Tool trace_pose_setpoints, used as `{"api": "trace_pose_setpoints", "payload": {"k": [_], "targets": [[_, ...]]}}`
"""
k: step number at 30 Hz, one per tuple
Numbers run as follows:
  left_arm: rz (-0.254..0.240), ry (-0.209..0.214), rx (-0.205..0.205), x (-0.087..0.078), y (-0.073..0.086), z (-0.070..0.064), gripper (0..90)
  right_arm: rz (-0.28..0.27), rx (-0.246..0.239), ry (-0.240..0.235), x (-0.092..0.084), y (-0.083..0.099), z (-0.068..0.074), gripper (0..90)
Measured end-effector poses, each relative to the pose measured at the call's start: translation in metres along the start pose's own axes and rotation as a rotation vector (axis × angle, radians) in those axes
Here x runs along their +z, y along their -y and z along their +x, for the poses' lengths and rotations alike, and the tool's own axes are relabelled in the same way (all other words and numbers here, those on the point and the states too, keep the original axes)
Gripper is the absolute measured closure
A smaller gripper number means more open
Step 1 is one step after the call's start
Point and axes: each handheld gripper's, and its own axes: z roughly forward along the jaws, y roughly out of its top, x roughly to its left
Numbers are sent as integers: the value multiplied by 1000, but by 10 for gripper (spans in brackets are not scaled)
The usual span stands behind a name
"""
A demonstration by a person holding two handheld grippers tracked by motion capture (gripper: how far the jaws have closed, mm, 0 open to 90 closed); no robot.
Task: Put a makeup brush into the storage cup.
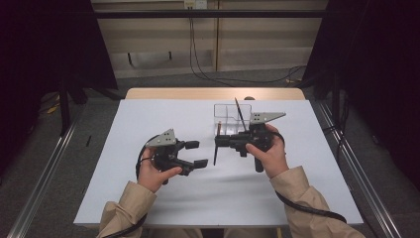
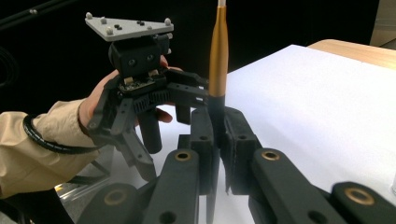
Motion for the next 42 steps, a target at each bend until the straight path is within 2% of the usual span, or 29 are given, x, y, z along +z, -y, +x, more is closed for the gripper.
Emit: {"api": "trace_pose_setpoints", "payload": {"k": [7,10,13,15,32,42], "targets": [[-21,-15,-9,-10,0,3,90,3,-11,1,-2,0,1,844],[-27,-25,5,-15,0,3,55,1,-13,1,-2,0,1,845],[-41,-27,1,-19,1,4,34,0,-14,2,-2,0,1,845],[-38,-27,21,-22,1,4,12,1,-16,2,-2,0,2,844],[-56,-80,50,-49,5,6,7,-4,-22,10,-8,0,1,845],[-59,-106,47,-65,8,8,8,-4,-24,17,-9,0,1,844]]}}
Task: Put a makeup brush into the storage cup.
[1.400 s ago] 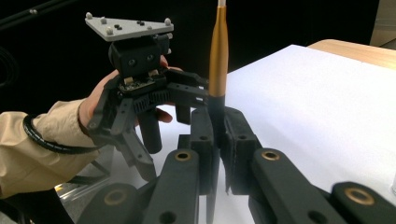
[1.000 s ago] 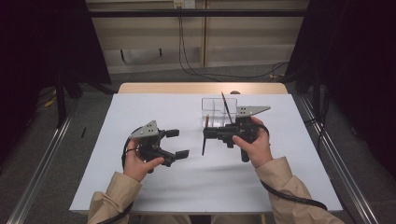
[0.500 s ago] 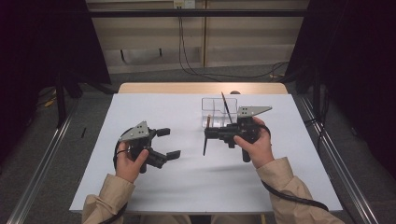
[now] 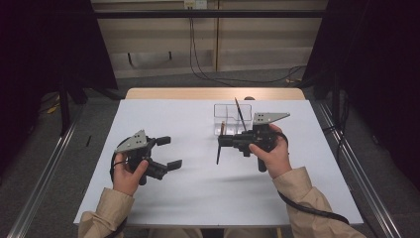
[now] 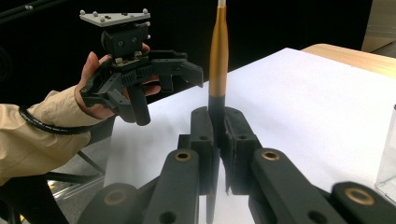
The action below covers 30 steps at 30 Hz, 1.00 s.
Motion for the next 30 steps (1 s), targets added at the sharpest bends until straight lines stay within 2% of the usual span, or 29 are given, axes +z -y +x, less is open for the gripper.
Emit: {"api": "trace_pose_setpoints", "payload": {"k": [30], "targets": [[-1,-72,-2,-43,9,8,12,3,-7,12,-7,0,-2,844]]}}
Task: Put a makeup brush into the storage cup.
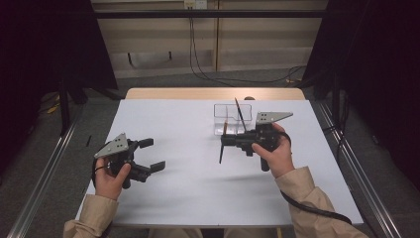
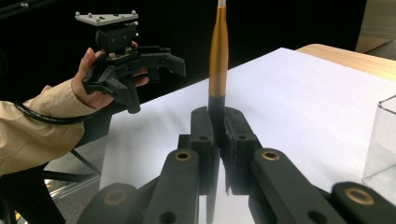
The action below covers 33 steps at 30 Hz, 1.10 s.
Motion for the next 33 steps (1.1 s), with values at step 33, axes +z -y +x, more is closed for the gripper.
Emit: {"api": "trace_pose_setpoints", "payload": {"k": [33], "targets": [[13,-74,8,-32,8,2,15,3,-9,8,-3,-1,0,845]]}}
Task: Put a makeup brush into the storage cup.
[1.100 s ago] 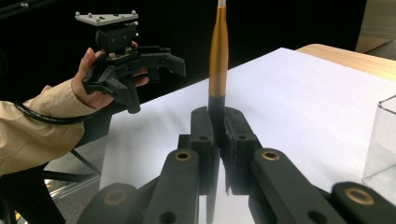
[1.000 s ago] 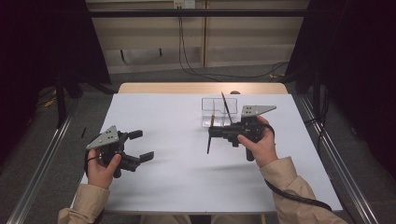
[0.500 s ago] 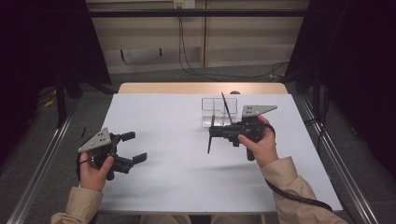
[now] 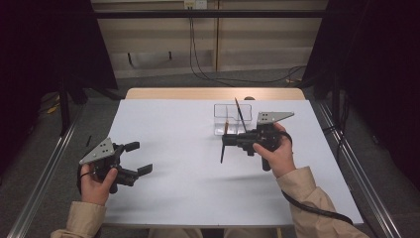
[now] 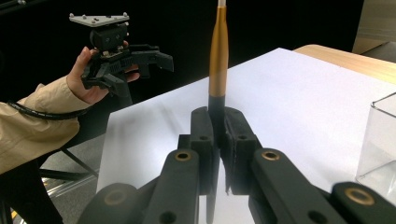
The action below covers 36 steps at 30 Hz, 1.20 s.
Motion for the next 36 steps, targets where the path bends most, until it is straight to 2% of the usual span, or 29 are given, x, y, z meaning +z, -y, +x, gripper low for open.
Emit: {"api": "trace_pose_setpoints", "payload": {"k": [7,16,36], "targets": [[-12,-16,-3,-7,0,1,15,-8,0,15,-3,-1,-2,845],[-9,-8,-4,-5,1,0,15,-20,-2,42,-3,-7,-7,844],[-7,3,-2,-2,2,0,15,-62,1,181,-23,-27,-35,844]]}}
